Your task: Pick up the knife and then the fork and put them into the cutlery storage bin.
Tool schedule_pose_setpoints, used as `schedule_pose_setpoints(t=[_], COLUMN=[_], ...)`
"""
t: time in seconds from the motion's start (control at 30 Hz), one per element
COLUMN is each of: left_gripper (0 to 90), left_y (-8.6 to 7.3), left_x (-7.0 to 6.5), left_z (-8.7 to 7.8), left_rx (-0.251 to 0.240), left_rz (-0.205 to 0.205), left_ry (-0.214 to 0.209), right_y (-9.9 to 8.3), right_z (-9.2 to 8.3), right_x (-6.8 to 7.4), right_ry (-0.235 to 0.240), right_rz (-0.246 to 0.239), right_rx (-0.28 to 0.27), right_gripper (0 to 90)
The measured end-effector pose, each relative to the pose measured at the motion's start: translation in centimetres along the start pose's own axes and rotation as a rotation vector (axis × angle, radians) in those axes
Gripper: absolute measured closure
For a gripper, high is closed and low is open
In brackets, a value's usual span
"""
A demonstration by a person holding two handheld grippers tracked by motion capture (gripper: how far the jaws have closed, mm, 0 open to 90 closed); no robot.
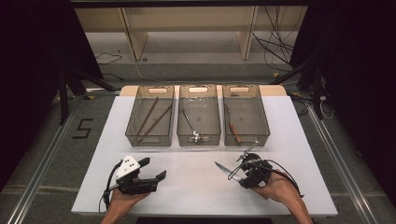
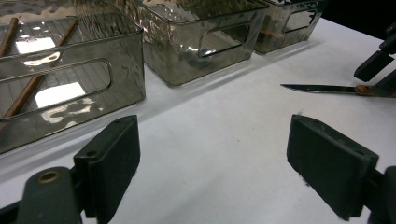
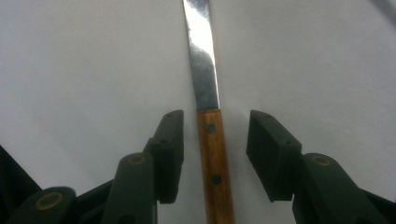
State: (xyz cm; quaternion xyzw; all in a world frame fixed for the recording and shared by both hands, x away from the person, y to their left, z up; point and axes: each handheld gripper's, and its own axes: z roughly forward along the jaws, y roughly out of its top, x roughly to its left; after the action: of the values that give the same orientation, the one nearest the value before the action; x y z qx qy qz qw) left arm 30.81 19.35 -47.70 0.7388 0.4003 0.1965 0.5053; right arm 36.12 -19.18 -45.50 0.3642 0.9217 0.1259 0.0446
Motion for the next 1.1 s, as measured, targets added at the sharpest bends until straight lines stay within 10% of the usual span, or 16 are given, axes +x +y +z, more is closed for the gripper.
schedule_pose_setpoints(t=[1.1], left_gripper=[17.0], left_y=[0.06], left_x=[-0.03], left_z=[-0.07], left_rx=[-0.005], left_rz=[-0.001], left_ry=[0.001], right_y=[0.57], right_z=[0.58], right_x=[0.60], right_ry=[-0.023], right_rz=[-0.071], right_rx=[0.075], right_gripper=[77.6])
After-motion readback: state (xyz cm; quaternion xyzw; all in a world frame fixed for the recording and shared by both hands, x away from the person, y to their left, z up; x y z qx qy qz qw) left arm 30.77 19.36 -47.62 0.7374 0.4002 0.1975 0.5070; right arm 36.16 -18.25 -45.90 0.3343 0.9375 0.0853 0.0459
